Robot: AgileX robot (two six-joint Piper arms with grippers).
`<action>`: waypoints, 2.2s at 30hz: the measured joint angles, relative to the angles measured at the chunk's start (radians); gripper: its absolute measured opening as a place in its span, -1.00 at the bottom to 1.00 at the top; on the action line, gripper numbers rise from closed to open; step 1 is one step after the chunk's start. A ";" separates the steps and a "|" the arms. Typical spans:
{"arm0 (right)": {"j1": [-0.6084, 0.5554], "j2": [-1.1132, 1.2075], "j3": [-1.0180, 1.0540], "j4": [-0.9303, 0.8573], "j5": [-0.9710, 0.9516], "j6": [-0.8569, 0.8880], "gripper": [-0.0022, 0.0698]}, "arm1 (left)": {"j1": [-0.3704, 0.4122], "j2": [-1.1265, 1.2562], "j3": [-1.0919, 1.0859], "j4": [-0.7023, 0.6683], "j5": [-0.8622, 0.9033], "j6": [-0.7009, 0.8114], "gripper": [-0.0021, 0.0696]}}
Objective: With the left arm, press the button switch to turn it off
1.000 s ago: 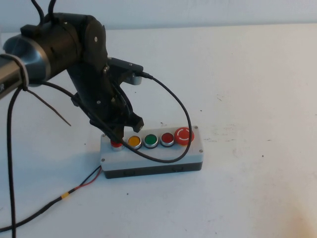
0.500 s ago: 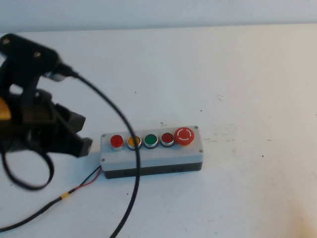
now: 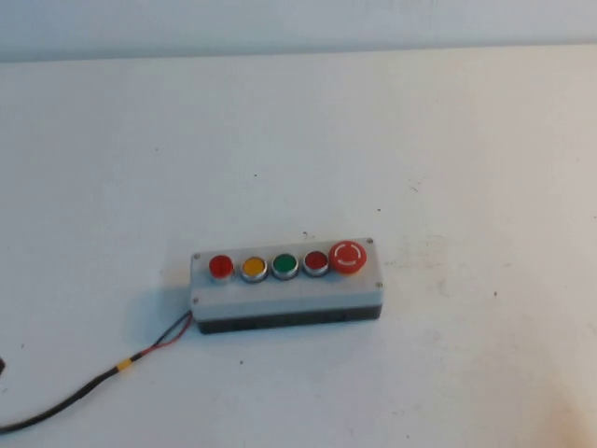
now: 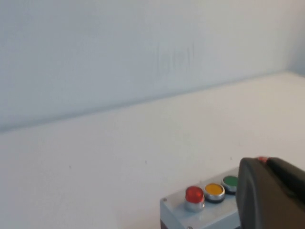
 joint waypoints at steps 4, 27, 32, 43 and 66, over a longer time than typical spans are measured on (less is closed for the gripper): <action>0.000 0.000 0.000 0.002 0.000 0.000 -0.98 | 0.000 -0.093 0.083 0.086 -0.048 -0.040 -0.95; 0.000 0.000 0.000 0.002 0.001 0.000 -0.98 | 0.225 -0.049 0.347 -0.017 -0.269 0.026 -0.95; 0.000 0.000 0.000 0.002 0.001 0.000 -0.98 | 0.250 -0.097 0.348 -0.009 -0.070 0.006 -0.95; 0.000 0.000 0.001 0.002 0.001 0.000 -0.98 | 0.250 -0.100 0.348 0.017 0.026 -0.019 -0.95; 0.000 0.000 0.001 0.002 0.001 0.000 -0.98 | 0.250 -0.100 0.348 0.025 0.028 -0.021 -0.95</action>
